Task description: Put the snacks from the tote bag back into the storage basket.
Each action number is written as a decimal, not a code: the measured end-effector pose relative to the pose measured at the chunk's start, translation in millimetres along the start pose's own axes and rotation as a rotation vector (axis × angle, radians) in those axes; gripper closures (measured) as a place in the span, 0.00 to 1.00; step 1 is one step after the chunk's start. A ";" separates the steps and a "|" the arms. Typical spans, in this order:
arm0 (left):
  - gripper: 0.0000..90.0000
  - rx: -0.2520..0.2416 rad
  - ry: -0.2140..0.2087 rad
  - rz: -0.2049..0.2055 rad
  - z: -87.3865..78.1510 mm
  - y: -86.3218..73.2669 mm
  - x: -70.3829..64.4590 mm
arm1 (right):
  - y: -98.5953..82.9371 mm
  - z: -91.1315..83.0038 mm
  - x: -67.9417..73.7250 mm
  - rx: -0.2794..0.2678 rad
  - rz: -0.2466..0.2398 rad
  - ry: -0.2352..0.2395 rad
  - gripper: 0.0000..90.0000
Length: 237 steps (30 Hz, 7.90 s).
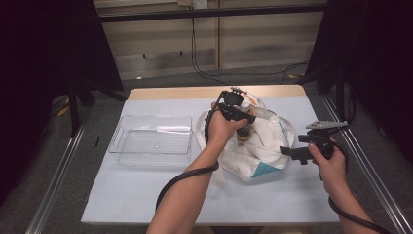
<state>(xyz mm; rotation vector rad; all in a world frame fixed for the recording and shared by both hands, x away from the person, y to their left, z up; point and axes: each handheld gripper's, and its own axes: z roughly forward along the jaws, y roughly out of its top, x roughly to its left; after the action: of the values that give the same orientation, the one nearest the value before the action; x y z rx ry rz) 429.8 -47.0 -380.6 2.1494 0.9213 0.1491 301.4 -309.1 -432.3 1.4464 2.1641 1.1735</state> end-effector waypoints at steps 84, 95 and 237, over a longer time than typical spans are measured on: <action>0.33 0.142 -0.027 0.032 -129.0 22.3 49.8 | 6.0 3.1 12.0 0.001 -0.032 0.029 0.03; 0.34 0.156 -0.011 0.021 -134.9 19.6 57.4 | 6.4 2.6 12.2 -0.002 -0.036 0.027 0.03; 0.33 0.260 0.101 -0.080 -122.4 -25.2 144.6 | 10.2 3.5 16.9 -0.016 -0.048 0.058 0.03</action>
<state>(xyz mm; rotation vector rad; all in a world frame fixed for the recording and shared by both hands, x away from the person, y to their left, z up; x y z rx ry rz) 474.6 134.3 -340.0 2.3553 1.1367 0.1036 302.4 -291.1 -423.5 1.3621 2.2096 1.2283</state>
